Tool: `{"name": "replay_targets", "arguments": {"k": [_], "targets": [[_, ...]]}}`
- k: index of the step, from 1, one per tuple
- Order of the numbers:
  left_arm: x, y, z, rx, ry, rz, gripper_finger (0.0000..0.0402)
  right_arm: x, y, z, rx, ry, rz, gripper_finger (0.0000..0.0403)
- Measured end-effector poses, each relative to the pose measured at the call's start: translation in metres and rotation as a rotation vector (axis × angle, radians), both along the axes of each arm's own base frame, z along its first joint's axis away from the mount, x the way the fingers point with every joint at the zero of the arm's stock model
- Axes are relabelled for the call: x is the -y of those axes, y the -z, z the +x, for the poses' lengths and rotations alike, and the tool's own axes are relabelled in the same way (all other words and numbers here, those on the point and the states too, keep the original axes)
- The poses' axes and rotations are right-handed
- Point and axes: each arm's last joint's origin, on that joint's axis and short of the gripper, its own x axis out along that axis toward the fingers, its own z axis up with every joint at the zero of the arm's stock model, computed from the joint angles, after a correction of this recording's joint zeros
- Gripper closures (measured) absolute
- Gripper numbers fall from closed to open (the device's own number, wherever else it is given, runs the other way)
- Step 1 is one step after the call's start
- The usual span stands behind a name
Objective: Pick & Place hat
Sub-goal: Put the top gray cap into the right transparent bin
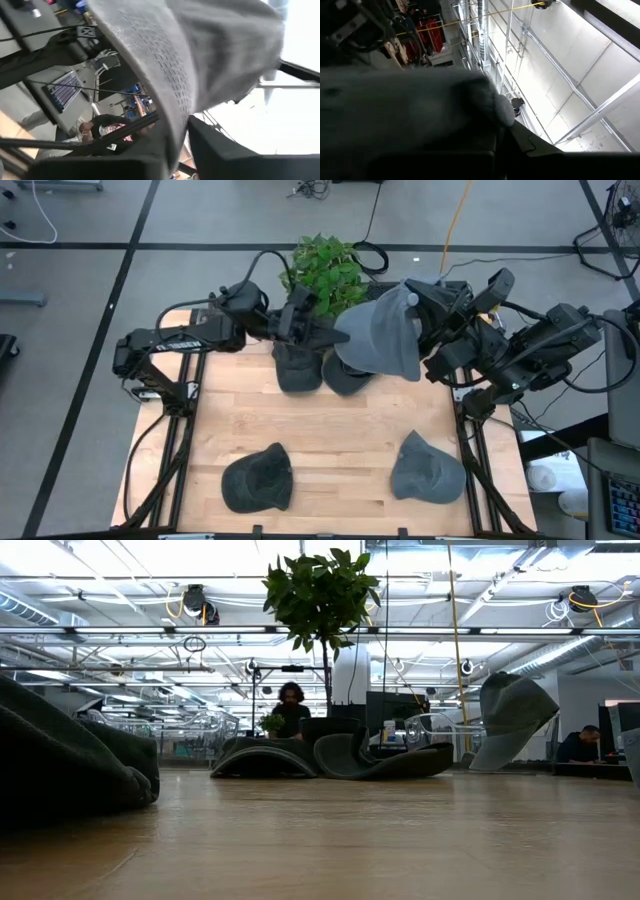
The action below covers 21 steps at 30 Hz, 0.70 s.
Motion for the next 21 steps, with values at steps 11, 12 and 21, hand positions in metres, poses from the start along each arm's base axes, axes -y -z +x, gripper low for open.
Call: {"name": "replay_targets", "arguments": {"k": [11, 12, 21], "targets": [[0.001, -0.003, -0.001, 0.056, -0.007, 0.080, 0.0392, 0.000, 0.000, 0.000, -0.009, 0.005, -0.011, 0.0403], [0.000, -0.003, -0.001, 0.062, -0.013, 0.088, 0.0392, 0.000, 0.000, 0.000, -0.010, 0.006, -0.012, 0.0403], [0.002, -0.017, -0.012, 0.213, -0.052, 0.209, 0.0392, 0.000, 0.001, 0.000, 0.049, -0.017, 0.088, 0.0357]]}}
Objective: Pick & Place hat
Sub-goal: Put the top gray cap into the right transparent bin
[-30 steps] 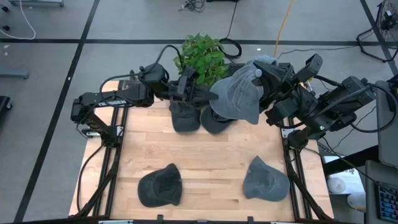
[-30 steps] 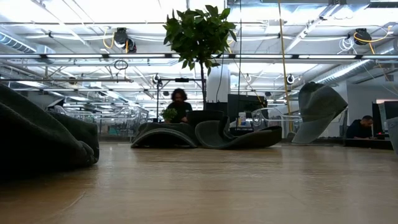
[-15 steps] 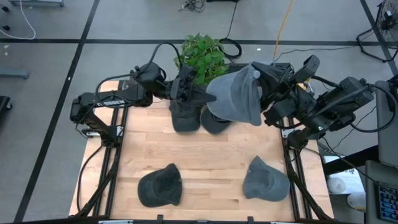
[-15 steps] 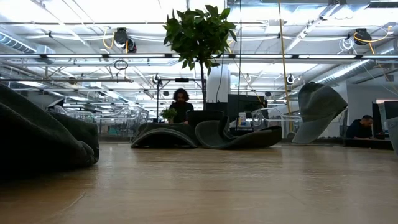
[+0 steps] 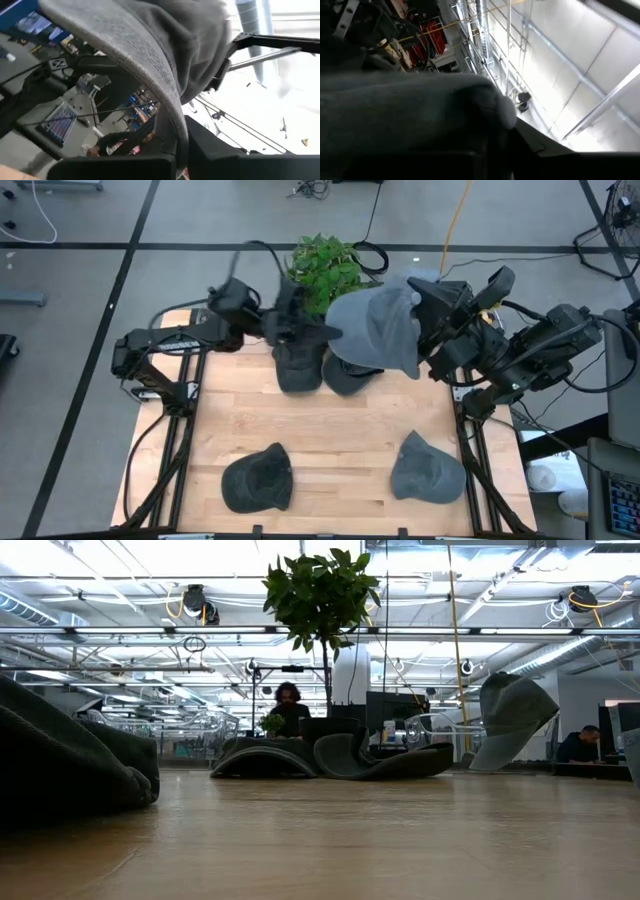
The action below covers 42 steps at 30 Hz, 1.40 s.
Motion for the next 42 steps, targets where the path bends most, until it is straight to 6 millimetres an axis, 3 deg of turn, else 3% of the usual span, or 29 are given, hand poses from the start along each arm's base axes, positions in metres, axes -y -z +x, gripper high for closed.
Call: {"name": "replay_targets", "arguments": {"k": [8, 16, 25, 33, 37, 42], "targets": [[0.004, -0.038, -0.051, 0.191, -0.065, 0.171, 0.0392, 0.004, 0.000, 0.000, 0.087, 0.020, 0.137, 0.0288], [0.006, -0.054, -0.085, 0.297, -0.191, 0.430, 0.0392, 0.015, 0.001, 0.002, 0.312, 0.049, 0.431, 0.0254], [0.009, -0.056, -0.105, 0.329, -0.304, 0.697, 0.0392, 0.005, 0.005, -0.001, 0.494, -0.030, 0.683, 0.0222], [0.009, -0.048, -0.118, 0.228, -0.399, 0.888, 0.0392, -0.013, 0.013, -0.002, 0.570, -0.314, 0.914, 0.0155], [0.009, -0.047, -0.126, 0.197, -0.459, 0.967, 0.0392, -0.003, 0.019, 0.000, 0.530, -0.510, 1.070, 0.0137], [0.011, -0.045, -0.129, 0.184, -0.461, 1.024, 0.0392, 0.014, 0.026, 0.009, 0.453, -0.554, 1.097, 0.0133]]}}
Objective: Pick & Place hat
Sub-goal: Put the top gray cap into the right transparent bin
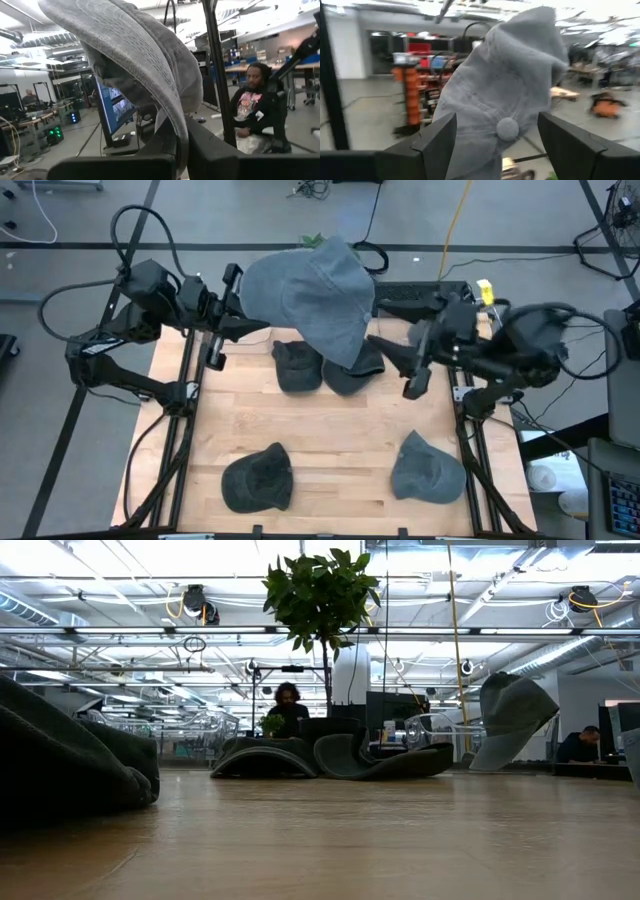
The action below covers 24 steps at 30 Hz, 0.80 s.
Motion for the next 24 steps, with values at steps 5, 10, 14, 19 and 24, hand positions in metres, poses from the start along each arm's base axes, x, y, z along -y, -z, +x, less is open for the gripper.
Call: {"name": "replay_targets", "arguments": {"k": [5, 10, 14, 19, 24], "targets": [[0.006, 0.002, 0.002, 0.006, -0.039, 0.087, 0.0393, 0.032, 0.001, -0.002, 0.007, -0.113, 0.134, 0.0133], [0.008, 0.002, 0.002, 0.015, -0.053, 0.123, 0.0393, 0.052, -0.004, -0.013, 0.032, -0.121, 0.170, 0.0133], [0.009, 0.002, 0.003, 0.020, -0.130, 0.128, 0.0393, 0.062, -0.005, -0.017, 0.043, -0.178, 0.228, 0.0133], [0.010, 0.002, 0.006, 0.028, -0.205, 0.140, 0.0393, 0.068, -0.002, -0.009, 0.030, -0.287, 0.284, 0.0133], [0.014, 0.004, 0.012, 0.024, -0.218, 0.159, 0.0393, 0.075, 0.003, 0.004, 0.008, -0.297, 0.284, 0.0133]]}}
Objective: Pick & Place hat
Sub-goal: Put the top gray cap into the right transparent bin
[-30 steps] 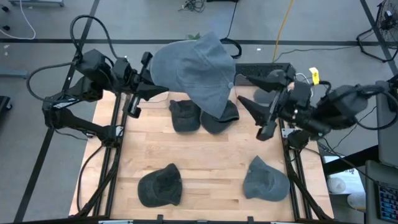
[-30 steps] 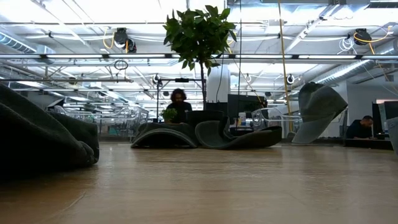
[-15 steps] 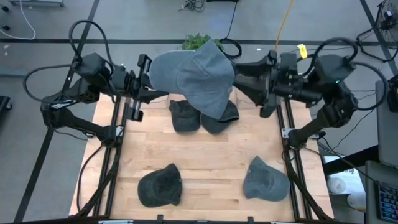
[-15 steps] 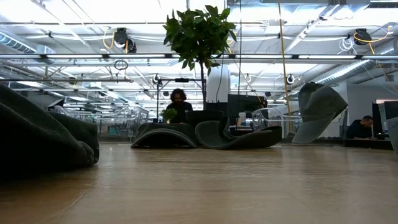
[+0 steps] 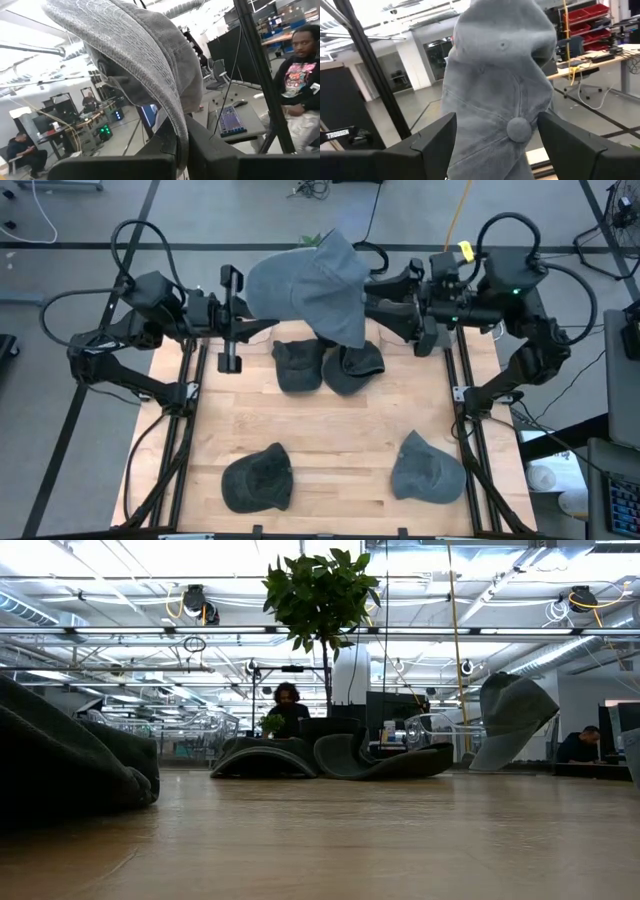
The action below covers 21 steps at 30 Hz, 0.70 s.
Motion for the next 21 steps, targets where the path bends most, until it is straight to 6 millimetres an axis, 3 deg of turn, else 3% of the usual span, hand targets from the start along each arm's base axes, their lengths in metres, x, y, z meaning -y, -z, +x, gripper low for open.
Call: {"name": "replay_targets", "arguments": {"k": [12, 16, 21], "targets": [[0.008, -0.002, -0.002, 0.019, -0.007, 0.018, 0.0393, 0.012, -0.003, -0.012, 0.006, 0.023, 0.045, 0.0133], [0.007, -0.002, -0.002, 0.019, -0.017, 0.015, 0.0393, 0.010, -0.001, -0.001, 0.005, -0.094, 0.076, 0.0133], [0.007, -0.002, 0.000, 0.018, -0.016, 0.013, 0.0393, 0.012, 0.005, 0.010, -0.028, -0.099, 0.083, 0.0133]]}}
